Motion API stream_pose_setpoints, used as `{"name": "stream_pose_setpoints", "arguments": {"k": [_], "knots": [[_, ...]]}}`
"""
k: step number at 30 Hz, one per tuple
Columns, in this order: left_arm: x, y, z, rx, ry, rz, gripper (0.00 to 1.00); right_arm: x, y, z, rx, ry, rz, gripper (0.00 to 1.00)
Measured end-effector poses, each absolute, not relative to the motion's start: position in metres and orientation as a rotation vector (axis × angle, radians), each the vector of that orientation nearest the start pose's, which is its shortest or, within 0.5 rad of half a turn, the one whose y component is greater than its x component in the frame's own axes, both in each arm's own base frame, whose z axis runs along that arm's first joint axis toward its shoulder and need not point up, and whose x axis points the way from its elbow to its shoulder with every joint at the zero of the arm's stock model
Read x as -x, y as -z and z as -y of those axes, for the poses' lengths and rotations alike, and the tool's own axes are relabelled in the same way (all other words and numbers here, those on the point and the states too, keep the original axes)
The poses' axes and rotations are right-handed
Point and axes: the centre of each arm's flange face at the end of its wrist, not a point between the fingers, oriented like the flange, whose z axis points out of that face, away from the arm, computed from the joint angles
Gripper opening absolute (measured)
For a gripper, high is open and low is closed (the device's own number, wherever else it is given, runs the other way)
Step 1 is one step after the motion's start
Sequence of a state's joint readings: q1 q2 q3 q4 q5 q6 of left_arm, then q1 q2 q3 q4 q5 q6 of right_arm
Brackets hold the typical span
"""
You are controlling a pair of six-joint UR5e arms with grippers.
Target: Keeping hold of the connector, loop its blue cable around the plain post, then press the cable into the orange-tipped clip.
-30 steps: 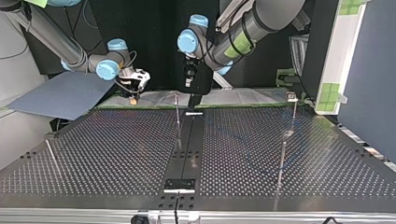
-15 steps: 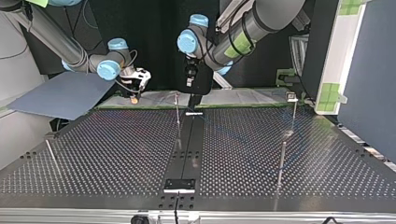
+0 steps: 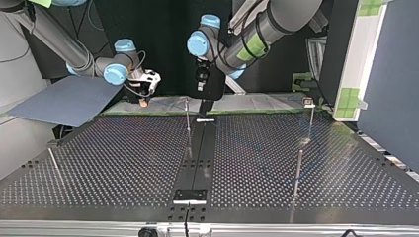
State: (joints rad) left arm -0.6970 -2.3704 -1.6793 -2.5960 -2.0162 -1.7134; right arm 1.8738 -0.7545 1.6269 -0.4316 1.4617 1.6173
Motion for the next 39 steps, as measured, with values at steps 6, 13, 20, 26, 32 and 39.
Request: {"name": "stream_pose_setpoints", "arguments": {"k": [6,13,20,26,32,39], "knots": [[-0.398,-0.024,0.45,-0.232,0.137,-1.888,0.99,-0.313,-0.01,0.525,-1.847,-1.204,1.332,0.0],[-0.4,-0.024,0.449,-0.226,0.134,-1.889,0.99,-0.312,-0.01,0.529,-1.797,-1.23,1.312,0.0],[-0.402,-0.024,0.447,-0.222,0.132,-1.889,0.99,-0.314,-0.013,0.534,-1.765,-1.252,1.294,0.0],[-0.404,-0.024,0.446,-0.218,0.134,-1.886,0.99,-0.319,-0.016,0.538,-1.766,-1.26,1.263,0.0],[-0.407,-0.025,0.446,-0.216,0.134,-1.882,0.99,-0.331,-0.009,0.537,-1.803,-1.245,1.239,0.0],[-0.409,-0.025,0.444,-0.213,0.133,-1.88,0.99,-0.335,0.015,0.53,-1.86,-1.185,1.243,0.0]]}}
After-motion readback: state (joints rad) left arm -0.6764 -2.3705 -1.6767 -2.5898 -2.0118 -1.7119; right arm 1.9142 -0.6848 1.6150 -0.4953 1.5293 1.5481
